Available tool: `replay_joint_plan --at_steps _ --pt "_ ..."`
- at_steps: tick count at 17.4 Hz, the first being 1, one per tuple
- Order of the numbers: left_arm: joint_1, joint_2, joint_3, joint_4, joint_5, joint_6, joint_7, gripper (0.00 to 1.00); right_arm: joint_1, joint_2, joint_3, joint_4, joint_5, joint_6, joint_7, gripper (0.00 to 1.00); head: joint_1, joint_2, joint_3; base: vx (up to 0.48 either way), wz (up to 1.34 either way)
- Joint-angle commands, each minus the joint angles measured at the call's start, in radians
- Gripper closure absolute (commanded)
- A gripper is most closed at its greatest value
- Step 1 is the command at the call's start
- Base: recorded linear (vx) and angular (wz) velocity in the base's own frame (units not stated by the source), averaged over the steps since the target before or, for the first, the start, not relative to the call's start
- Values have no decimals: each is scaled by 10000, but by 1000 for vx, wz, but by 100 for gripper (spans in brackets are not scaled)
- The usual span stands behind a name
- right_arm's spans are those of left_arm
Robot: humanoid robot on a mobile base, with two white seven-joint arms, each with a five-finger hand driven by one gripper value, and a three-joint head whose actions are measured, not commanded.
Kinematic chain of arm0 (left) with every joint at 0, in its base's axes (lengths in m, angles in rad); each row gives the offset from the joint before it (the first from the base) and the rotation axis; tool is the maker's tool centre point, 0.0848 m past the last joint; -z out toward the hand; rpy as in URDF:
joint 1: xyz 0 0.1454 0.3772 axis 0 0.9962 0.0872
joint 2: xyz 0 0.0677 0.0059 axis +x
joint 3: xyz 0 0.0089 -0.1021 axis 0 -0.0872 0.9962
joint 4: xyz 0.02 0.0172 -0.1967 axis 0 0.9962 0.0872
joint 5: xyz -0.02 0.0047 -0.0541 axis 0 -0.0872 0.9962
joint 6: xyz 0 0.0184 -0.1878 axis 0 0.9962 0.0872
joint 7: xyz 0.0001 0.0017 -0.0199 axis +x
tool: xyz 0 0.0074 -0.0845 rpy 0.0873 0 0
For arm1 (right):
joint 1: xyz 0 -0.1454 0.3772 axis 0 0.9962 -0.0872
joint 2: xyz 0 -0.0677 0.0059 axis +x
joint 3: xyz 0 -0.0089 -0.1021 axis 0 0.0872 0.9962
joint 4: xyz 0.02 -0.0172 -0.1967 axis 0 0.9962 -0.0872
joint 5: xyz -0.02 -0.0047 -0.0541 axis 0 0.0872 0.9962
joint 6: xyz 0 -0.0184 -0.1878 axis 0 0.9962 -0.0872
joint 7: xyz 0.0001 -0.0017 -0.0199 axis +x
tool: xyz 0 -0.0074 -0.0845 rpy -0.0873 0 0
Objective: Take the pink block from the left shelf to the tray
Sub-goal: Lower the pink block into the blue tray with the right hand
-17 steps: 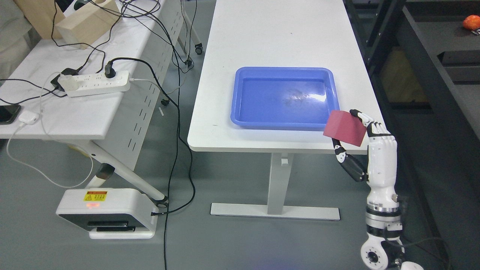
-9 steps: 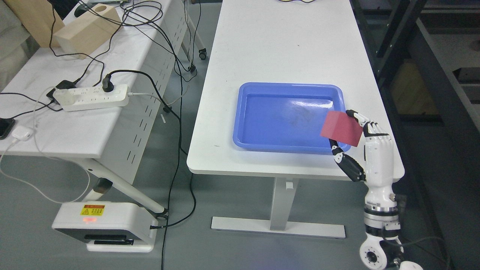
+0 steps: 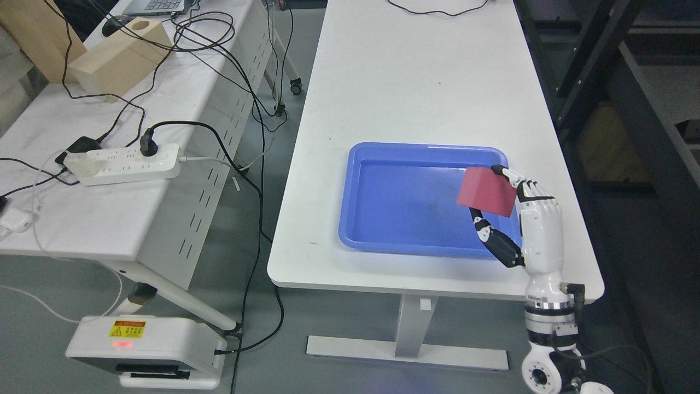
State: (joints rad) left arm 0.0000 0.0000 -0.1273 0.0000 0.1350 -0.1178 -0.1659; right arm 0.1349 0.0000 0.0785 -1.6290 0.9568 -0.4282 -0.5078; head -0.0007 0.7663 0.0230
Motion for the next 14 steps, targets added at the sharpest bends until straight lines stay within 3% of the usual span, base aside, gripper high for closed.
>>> replay_joint_plan --at_steps 1,6,10,14 --pt "199 175 0 -175 0 -3 2 0 123 -175 426 30 34 -74 551 85 0 0 0 140 0" --pt "199 175 0 -175 0 -3 2 0 368 -175 1115 106 1505 -74 660 84 0 0 0 103 0" --pt "199 175 0 -175 0 -3 2 0 446 -175 1270 213 1584 -74 1516 81 0 0 0 86 1" --pt "199 175 0 -175 0 -3 2 0 446 -200 1270 321 1599 -59 1611 77 0 0 0 75 3"
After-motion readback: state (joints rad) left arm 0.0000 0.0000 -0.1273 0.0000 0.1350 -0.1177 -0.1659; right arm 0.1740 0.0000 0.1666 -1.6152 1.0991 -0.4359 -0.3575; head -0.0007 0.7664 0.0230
